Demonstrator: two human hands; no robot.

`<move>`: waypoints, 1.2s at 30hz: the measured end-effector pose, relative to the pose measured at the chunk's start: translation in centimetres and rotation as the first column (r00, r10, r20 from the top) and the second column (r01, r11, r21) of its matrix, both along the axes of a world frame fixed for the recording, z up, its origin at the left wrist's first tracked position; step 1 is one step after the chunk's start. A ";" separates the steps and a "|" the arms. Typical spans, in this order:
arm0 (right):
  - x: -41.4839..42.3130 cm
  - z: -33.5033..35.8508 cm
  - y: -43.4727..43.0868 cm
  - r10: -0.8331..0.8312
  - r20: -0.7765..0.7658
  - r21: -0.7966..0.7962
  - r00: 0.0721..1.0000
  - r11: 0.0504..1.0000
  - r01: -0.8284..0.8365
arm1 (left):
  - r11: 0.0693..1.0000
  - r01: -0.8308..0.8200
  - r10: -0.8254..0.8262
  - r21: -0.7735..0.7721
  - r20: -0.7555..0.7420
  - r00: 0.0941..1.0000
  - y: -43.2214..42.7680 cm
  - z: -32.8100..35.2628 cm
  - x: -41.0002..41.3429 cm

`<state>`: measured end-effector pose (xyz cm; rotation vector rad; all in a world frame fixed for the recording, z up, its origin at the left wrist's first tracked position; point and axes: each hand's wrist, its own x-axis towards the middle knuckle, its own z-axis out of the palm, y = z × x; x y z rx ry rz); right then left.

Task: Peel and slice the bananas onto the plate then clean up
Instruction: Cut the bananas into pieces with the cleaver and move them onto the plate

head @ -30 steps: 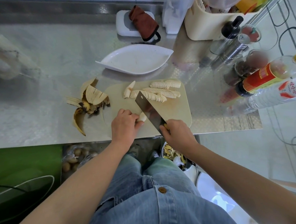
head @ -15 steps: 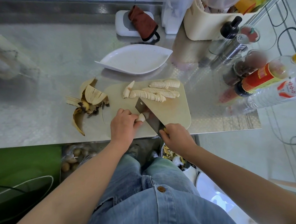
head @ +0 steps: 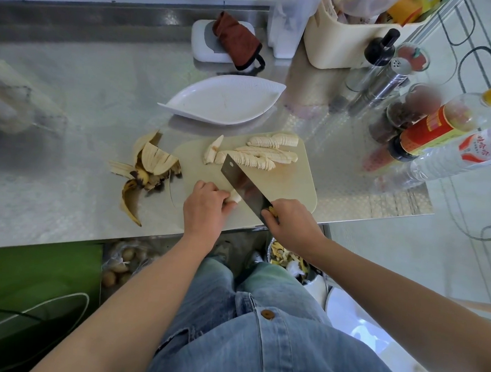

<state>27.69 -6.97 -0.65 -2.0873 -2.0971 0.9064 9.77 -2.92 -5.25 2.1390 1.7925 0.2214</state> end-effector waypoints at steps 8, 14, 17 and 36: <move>-0.5 -0.5 -0.7 -0.025 0.031 -0.057 0.999 0.998 0.026 | 1.000 -0.006 0.007 -0.013 0.028 1.000 0.0 -0.3 0.0; -0.3 -0.3 -0.7 -0.022 0.025 -0.072 0.999 0.997 0.023 | 1.000 -0.009 0.009 -0.004 0.027 1.000 -0.2 -0.3 0.0; 0.0 0.1 -0.5 -0.038 -0.012 -0.031 0.999 0.999 0.037 | 1.000 -0.014 0.014 0.005 0.016 1.000 -0.2 -0.3 0.0; 0.0 -0.1 -0.2 0.004 0.007 -0.047 1.000 0.999 -0.003 | 0.999 -0.043 0.044 -0.012 0.029 0.999 -0.1 -0.5 0.0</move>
